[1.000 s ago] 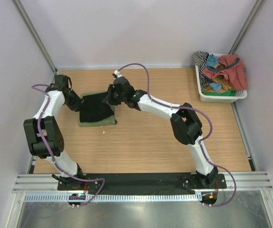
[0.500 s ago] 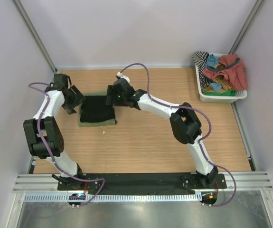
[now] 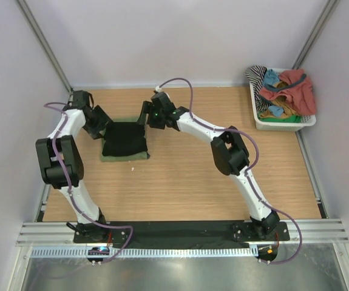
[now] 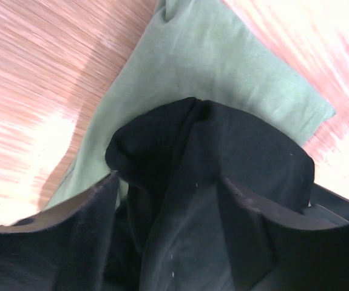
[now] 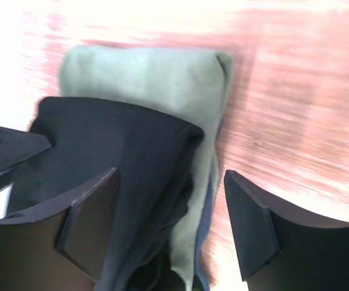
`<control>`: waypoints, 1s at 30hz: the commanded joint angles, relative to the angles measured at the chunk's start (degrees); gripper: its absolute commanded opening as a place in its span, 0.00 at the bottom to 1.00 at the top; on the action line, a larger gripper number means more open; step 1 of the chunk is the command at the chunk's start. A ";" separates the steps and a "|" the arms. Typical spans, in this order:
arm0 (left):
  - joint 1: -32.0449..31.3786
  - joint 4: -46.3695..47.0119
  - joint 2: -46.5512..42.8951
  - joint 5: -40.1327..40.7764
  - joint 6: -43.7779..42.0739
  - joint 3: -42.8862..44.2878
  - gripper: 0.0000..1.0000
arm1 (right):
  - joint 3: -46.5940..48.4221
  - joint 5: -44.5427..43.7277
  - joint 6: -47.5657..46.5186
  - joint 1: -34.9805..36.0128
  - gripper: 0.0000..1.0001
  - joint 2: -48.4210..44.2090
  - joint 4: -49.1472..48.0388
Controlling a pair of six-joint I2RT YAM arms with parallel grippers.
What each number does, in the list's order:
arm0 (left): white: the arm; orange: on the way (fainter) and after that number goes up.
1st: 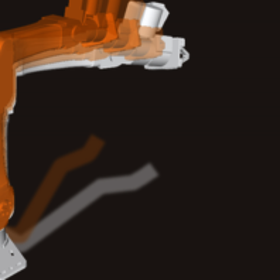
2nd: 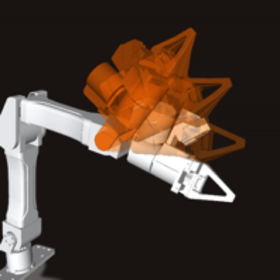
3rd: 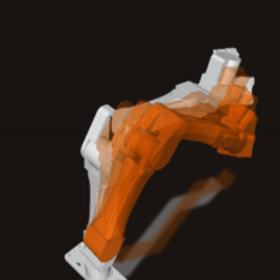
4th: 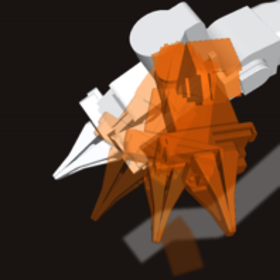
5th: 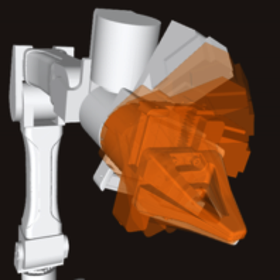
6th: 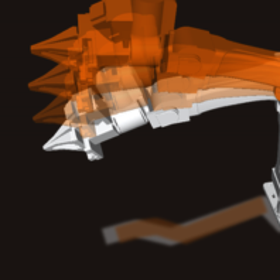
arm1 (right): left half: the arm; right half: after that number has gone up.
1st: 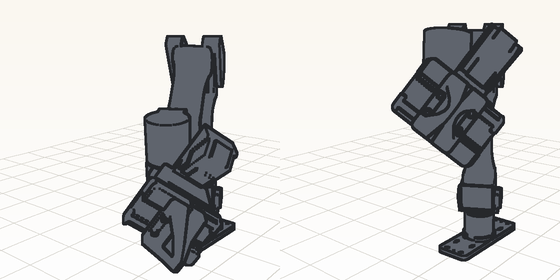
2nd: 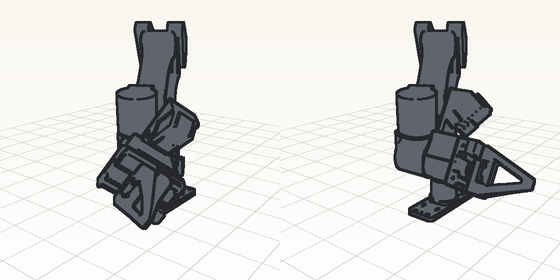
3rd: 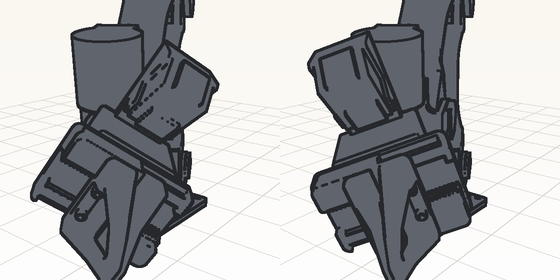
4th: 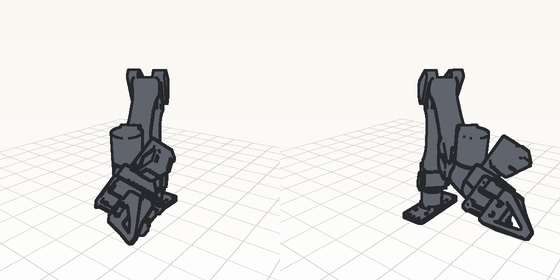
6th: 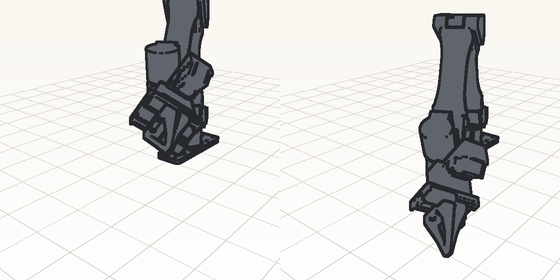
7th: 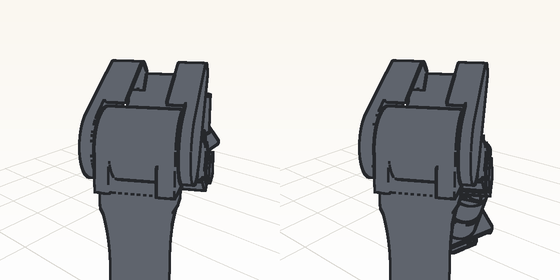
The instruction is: Fold and stack the tank tops
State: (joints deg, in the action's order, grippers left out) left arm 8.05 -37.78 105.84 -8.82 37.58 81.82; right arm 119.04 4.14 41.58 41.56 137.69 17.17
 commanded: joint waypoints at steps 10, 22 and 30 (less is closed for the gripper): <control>0.12 5.08 2.18 -3.49 -0.14 3.87 0.19 | 3.92 8.78 4.56 0.01 0.29 3.73 -9.69; 0.12 15.62 -1.51 -4.10 -0.76 0.10 0.00 | 4.44 5.79 -1.68 0.19 0.01 1.36 -12.24; 0.12 22.04 -2.48 -4.45 -1.02 -2.80 0.00 | 4.61 4.56 -3.43 0.36 0.02 1.70 -14.80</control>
State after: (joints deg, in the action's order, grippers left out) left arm 8.01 -22.46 105.78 -12.32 37.45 79.79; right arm 120.86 9.72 40.34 41.52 142.37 6.44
